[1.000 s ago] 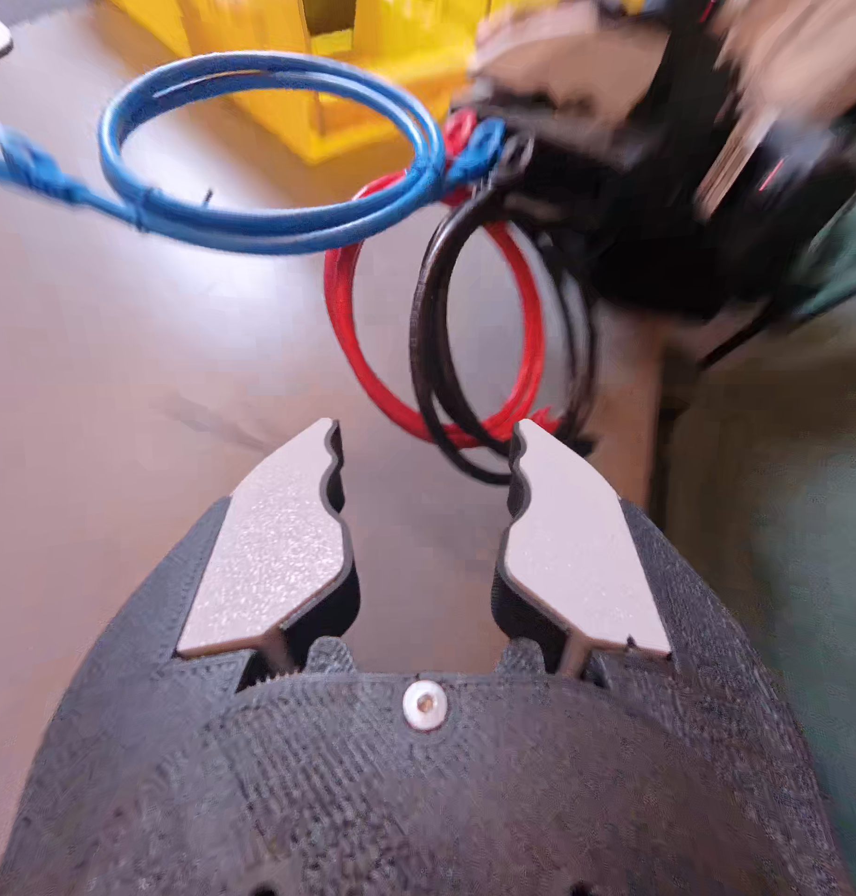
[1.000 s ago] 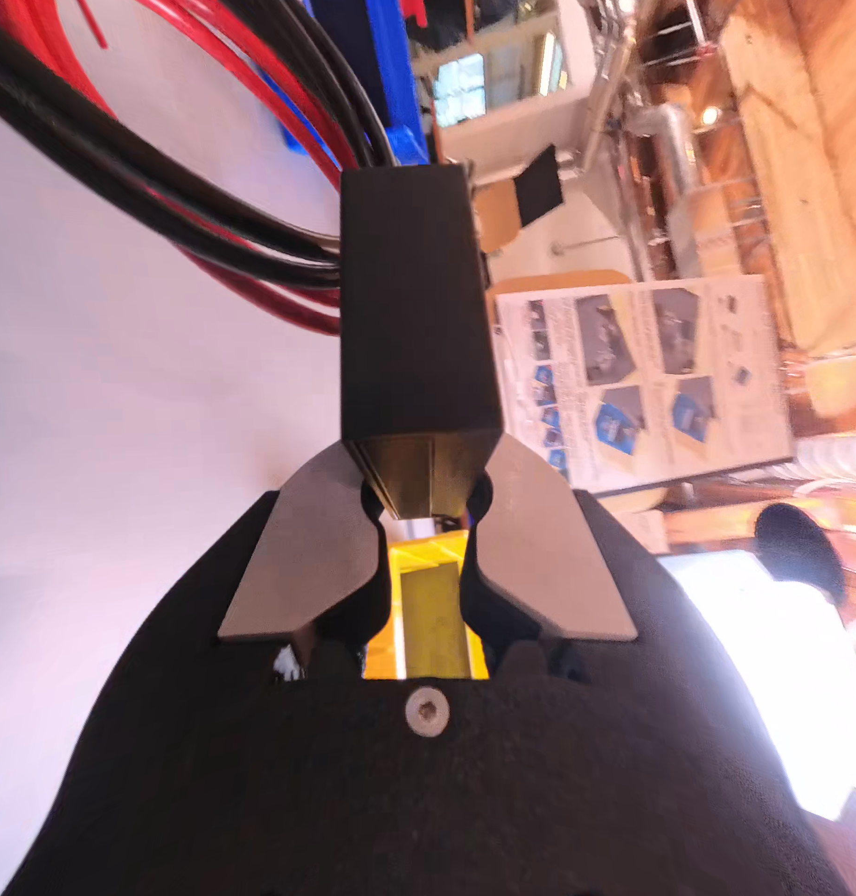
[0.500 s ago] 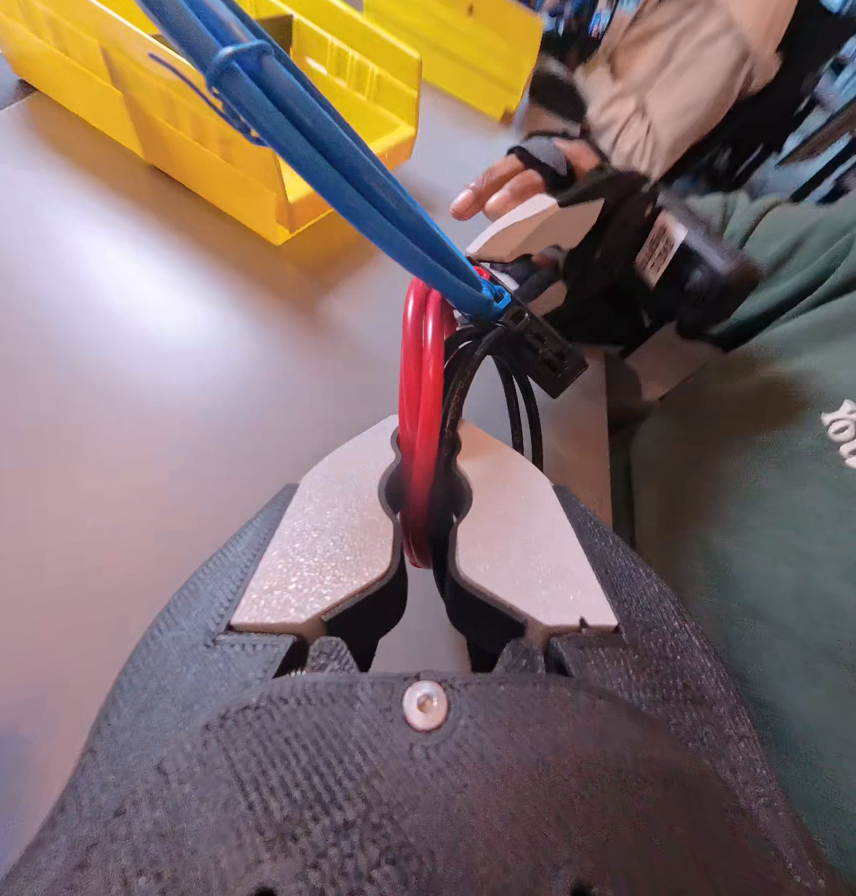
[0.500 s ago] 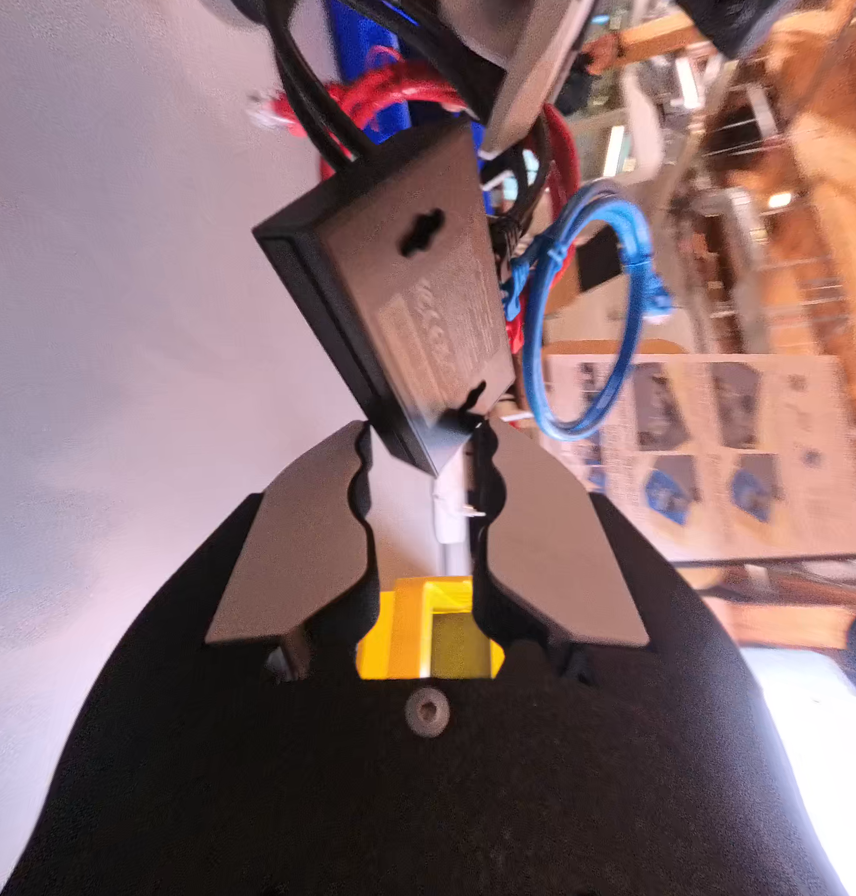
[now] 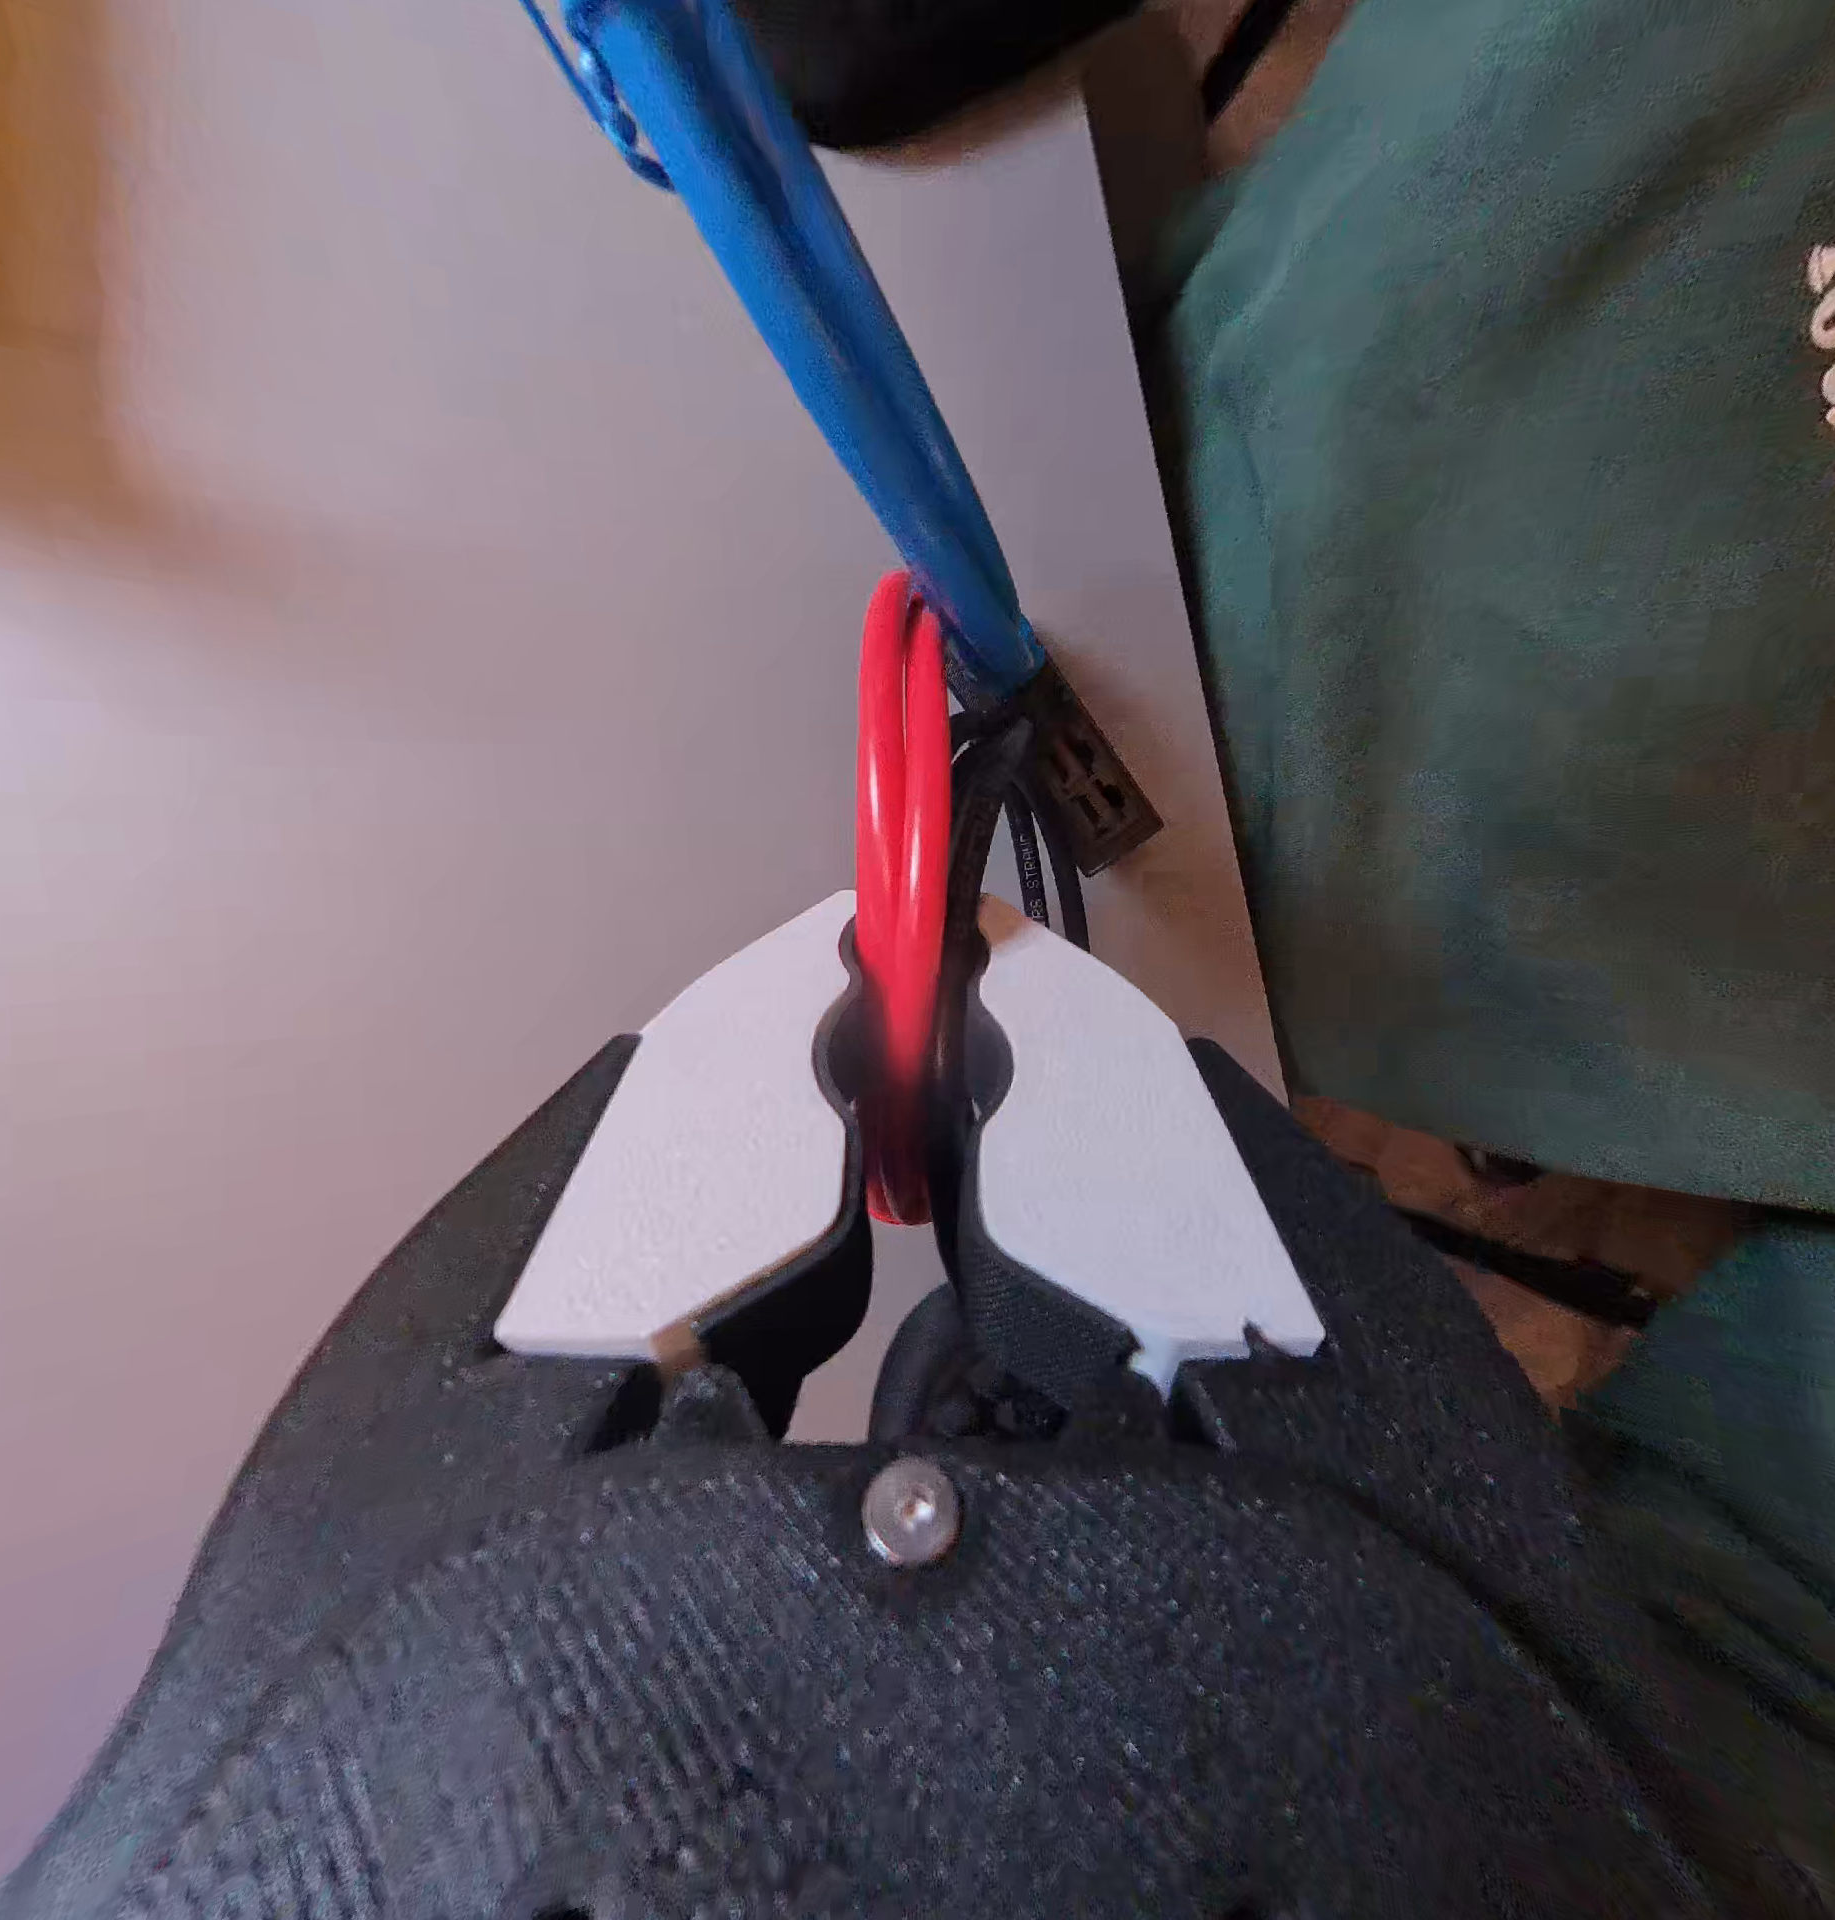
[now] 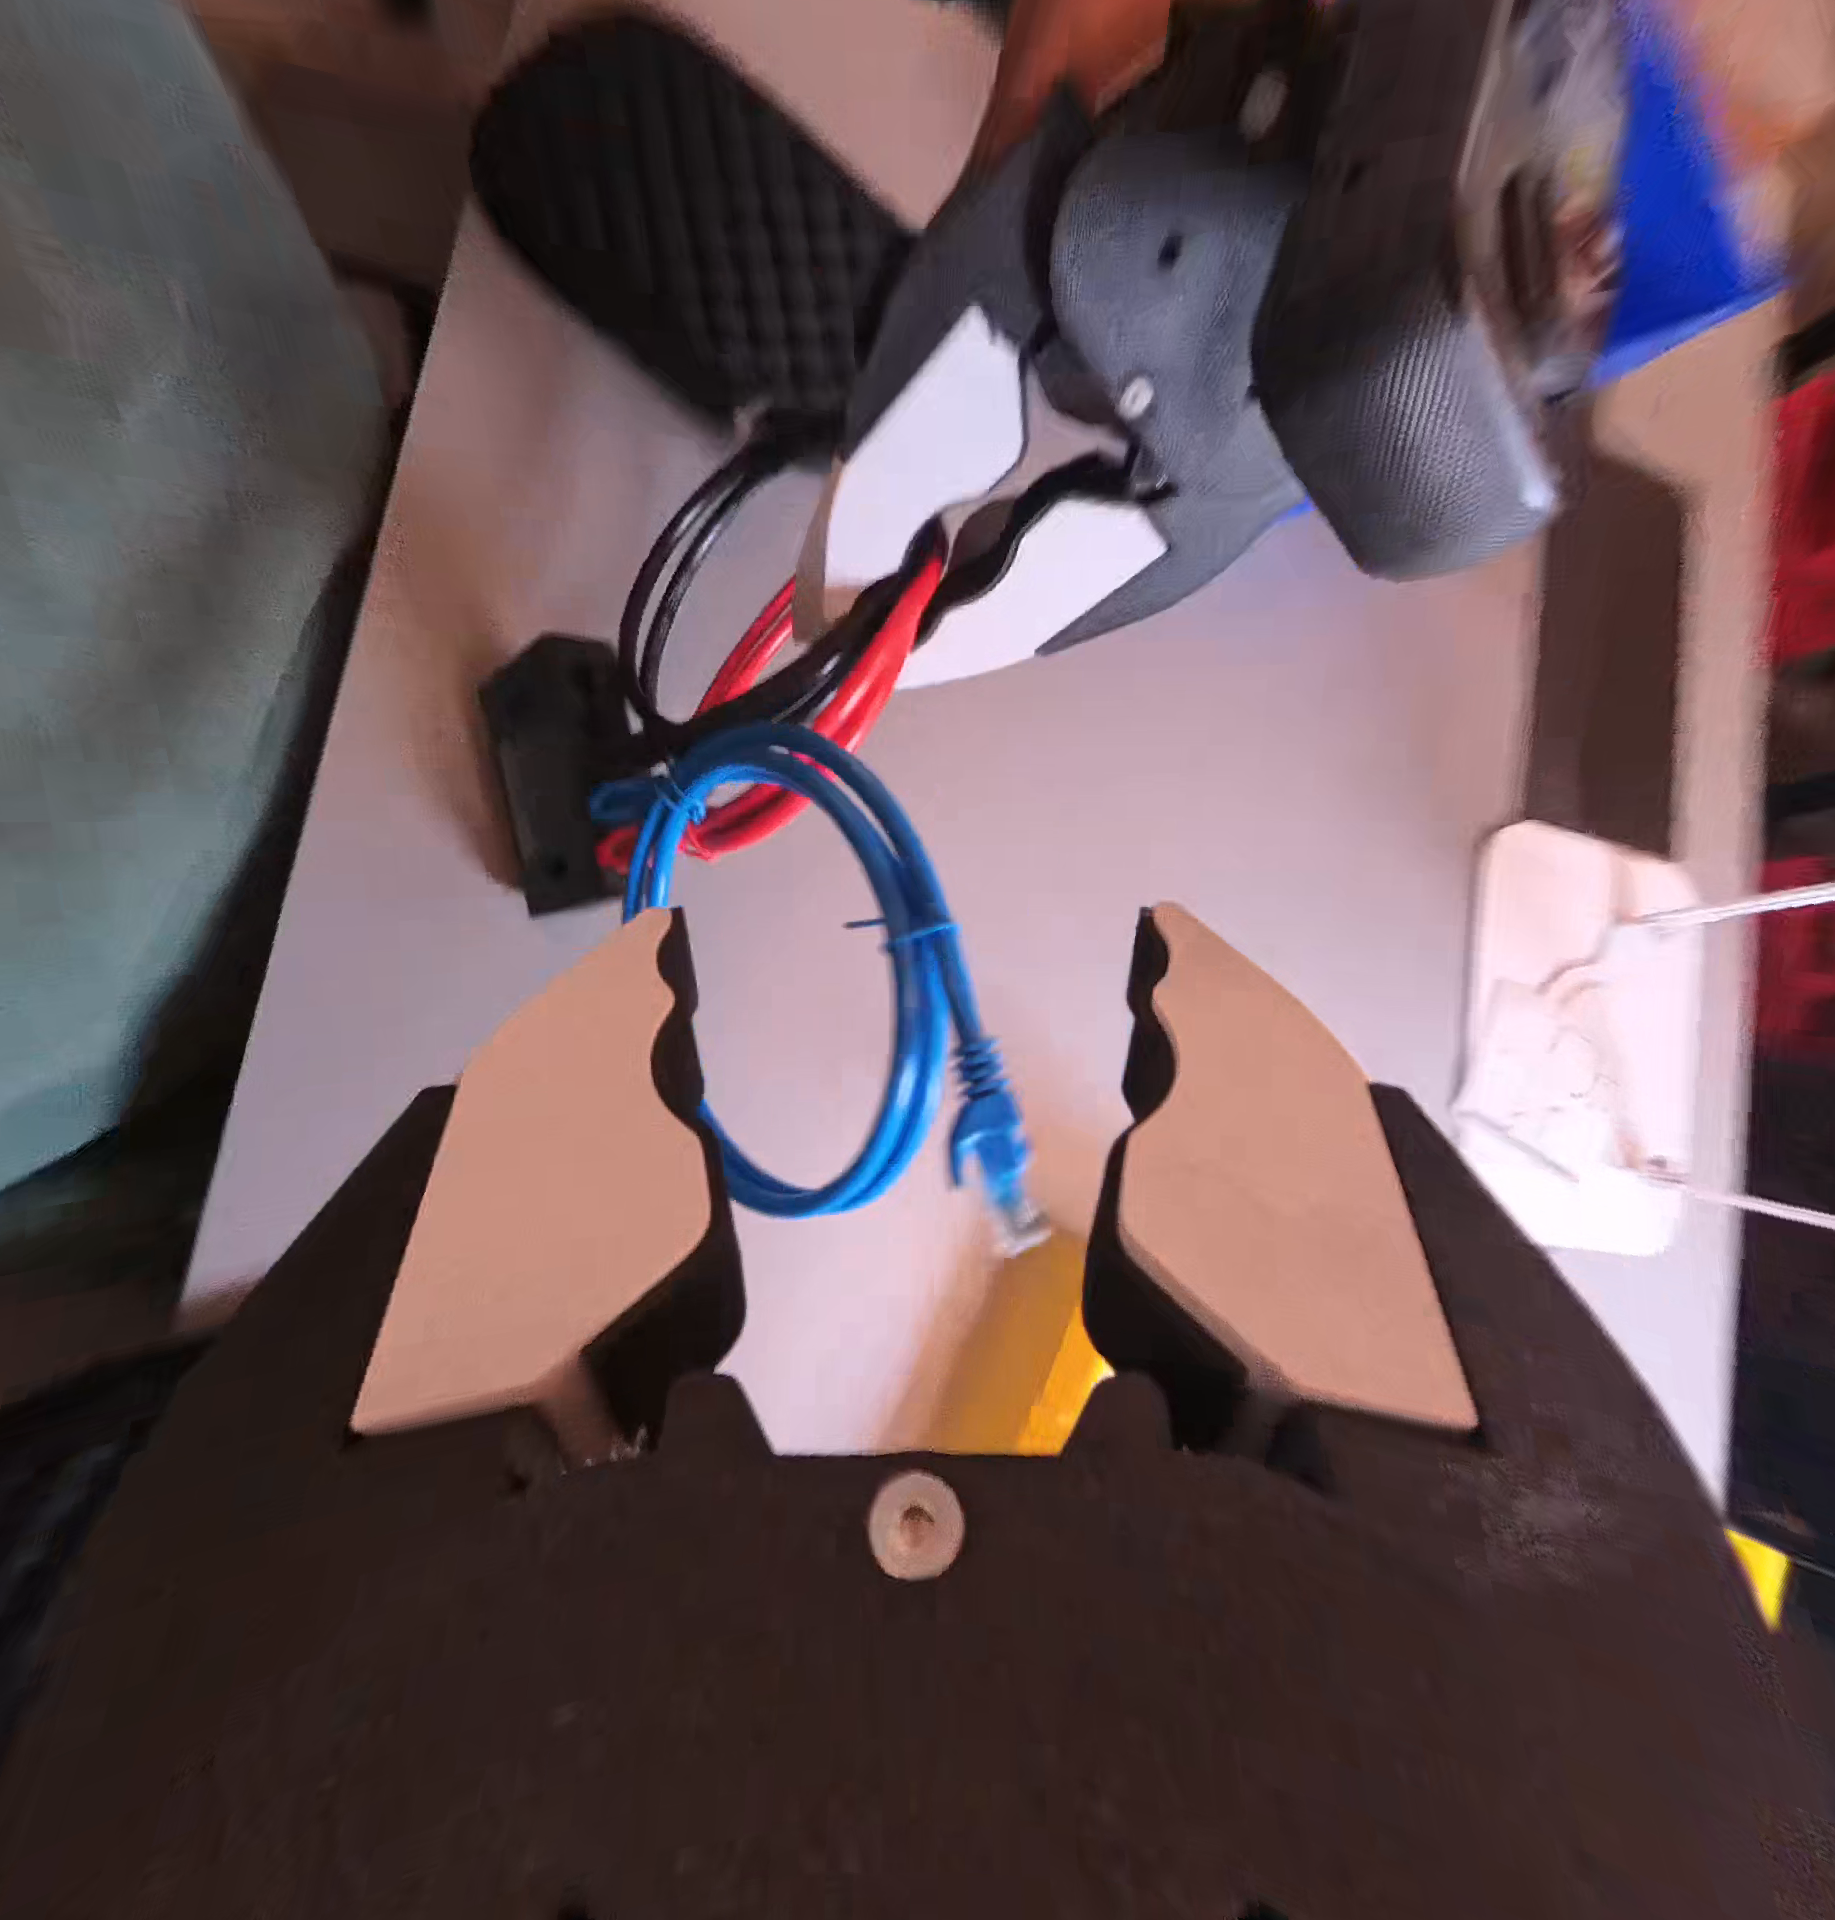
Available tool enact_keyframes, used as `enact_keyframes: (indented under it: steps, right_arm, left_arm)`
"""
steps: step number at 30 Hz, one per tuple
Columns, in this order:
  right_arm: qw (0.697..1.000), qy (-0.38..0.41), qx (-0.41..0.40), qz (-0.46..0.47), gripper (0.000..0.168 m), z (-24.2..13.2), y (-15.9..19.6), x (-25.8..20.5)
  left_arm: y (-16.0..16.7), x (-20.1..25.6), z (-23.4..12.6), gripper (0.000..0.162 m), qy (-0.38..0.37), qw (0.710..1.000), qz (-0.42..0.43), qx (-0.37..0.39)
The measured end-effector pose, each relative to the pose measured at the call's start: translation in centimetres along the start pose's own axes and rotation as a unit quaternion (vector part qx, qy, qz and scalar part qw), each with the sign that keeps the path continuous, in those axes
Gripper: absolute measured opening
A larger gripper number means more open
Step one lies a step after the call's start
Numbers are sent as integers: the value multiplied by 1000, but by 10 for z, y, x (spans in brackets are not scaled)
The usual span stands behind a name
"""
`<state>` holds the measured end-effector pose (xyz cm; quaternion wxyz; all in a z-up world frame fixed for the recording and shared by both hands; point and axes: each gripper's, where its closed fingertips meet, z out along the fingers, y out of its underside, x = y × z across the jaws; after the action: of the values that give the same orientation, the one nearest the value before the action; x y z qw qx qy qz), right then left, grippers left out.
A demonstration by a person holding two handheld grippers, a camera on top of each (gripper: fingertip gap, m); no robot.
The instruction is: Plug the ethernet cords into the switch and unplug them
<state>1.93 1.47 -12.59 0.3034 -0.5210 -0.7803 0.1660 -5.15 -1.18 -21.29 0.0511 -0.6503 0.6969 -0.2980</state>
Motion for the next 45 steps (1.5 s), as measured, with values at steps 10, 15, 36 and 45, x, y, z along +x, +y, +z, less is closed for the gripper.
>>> enact_keyframes:
  steps: [10, 15, 36, 45]
  right_arm:
    - [985, -164, -35, 33, 9, 30, 35, -19]
    - [990, -114, 13, 82, 8, -7, 44, 5]
    - [986, -55, -130, 87, 42, 44, 63, -7]
    - [979, -40, -20, 198, 8, -23, 62, 50]
  left_arm:
    - [-17, -18, -7, 18, -38, 998, -1, 53]
    - [-18, -26, -31, 26, -59, 981, -23, 183]
    - [-64, -41, -39, 22, -120, 964, -1, 238]
    - [-53, -35, -116, 38, -184, 883, -34, 431]
